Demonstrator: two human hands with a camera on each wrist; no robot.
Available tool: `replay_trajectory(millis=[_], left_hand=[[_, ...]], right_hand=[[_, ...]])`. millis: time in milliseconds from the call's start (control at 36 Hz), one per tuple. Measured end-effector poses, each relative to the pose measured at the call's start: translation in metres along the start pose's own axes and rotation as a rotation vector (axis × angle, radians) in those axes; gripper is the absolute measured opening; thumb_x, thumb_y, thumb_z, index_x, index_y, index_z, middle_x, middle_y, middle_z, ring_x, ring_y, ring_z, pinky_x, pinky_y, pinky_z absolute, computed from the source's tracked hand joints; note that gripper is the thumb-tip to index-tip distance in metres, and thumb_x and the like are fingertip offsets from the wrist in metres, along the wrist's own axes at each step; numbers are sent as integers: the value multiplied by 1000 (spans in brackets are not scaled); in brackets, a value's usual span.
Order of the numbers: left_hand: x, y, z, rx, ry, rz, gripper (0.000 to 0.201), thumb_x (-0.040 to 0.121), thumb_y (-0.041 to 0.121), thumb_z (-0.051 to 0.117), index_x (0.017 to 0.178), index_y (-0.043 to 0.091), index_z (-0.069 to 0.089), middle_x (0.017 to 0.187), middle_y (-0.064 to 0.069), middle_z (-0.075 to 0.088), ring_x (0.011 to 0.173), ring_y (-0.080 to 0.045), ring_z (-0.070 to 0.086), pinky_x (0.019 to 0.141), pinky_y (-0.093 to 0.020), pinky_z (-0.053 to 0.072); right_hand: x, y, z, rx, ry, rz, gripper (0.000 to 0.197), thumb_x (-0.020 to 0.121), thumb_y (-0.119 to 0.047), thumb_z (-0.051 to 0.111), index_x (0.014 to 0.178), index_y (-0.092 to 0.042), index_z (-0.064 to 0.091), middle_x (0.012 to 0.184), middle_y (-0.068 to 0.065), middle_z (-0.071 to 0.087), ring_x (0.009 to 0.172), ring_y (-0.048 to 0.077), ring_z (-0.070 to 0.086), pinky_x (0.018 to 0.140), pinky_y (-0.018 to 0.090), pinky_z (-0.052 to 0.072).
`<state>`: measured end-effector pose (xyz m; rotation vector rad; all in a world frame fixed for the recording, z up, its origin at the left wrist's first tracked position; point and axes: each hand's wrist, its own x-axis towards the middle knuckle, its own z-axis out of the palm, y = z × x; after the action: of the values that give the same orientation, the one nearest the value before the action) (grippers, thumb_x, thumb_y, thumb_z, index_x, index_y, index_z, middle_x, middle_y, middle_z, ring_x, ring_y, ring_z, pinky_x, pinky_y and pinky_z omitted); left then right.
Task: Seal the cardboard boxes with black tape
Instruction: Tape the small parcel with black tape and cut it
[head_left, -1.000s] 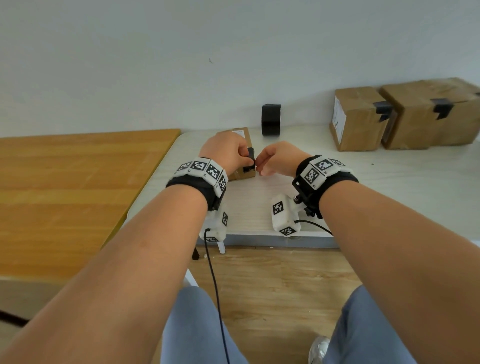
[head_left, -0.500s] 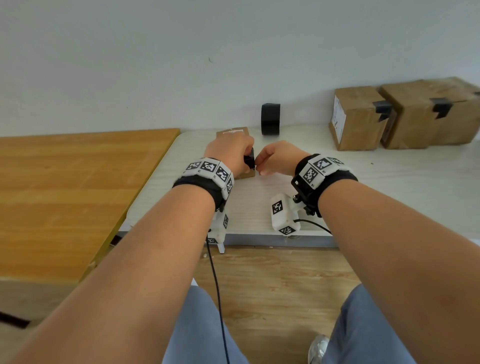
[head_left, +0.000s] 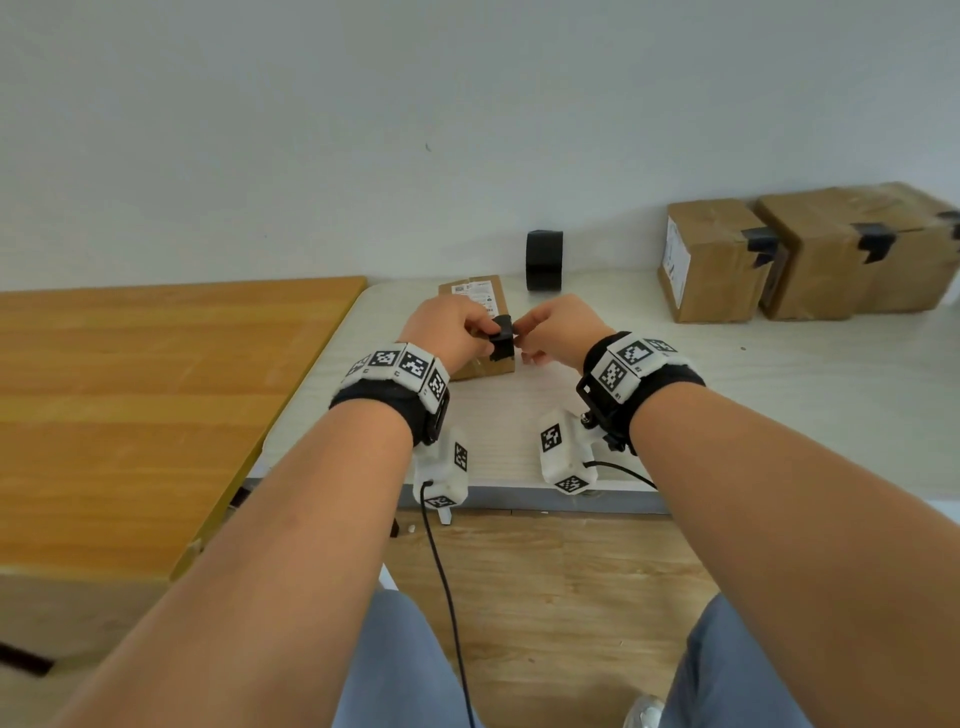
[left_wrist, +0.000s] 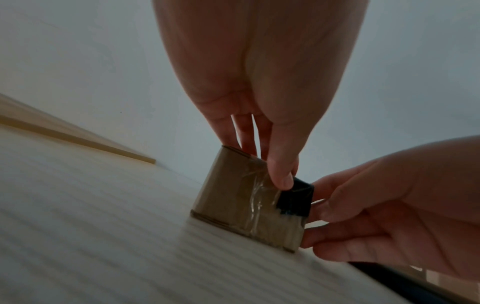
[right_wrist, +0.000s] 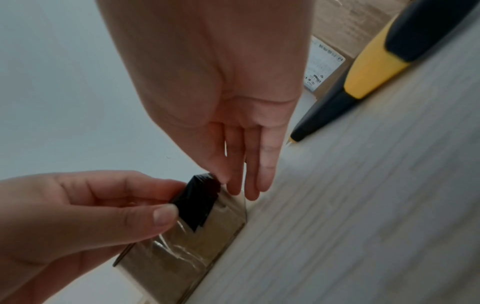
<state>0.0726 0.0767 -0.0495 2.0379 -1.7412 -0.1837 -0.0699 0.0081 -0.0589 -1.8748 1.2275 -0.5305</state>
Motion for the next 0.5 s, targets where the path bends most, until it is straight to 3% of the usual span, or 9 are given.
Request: replay_trajectory(millis=[139,306,417,500], left_hand=[[-1,2,-3,15,-21,15,28,84,19,68,111,24,71,114,0,66,108,-18,58,90,-23,39],[-2,7,-8,121,-75,51,29,91,21,60,119,22,67,118,-4,66,109,-22,57,93,-25,39],[-3,9,-11,111,-85,17,29,91,23,61,119,23,67,122,-3,64,113,-22,56,97,-27,40],[-5,8,-13,37,-62,-8,27,91,19,59,115,25,70,122,0,65,115,-20,55,100,-27,40]], right_hand=[[4,-3,4,-22,15,2,31,92,2,50,110,-10,72,106,10,71,100,22,68,91,36,55],[5,-4,6,-117,-33,-20,40,90,6,40,110,-8,71,116,14,67,107,27,64,94,41,53],[5,-8,4,-115,-80,3,35,94,2,45,117,-10,67,115,11,67,107,25,64,96,38,52],[9,-8,0,11,-36,44,25,92,-5,54,114,-7,67,108,11,68,102,25,67,91,36,55]])
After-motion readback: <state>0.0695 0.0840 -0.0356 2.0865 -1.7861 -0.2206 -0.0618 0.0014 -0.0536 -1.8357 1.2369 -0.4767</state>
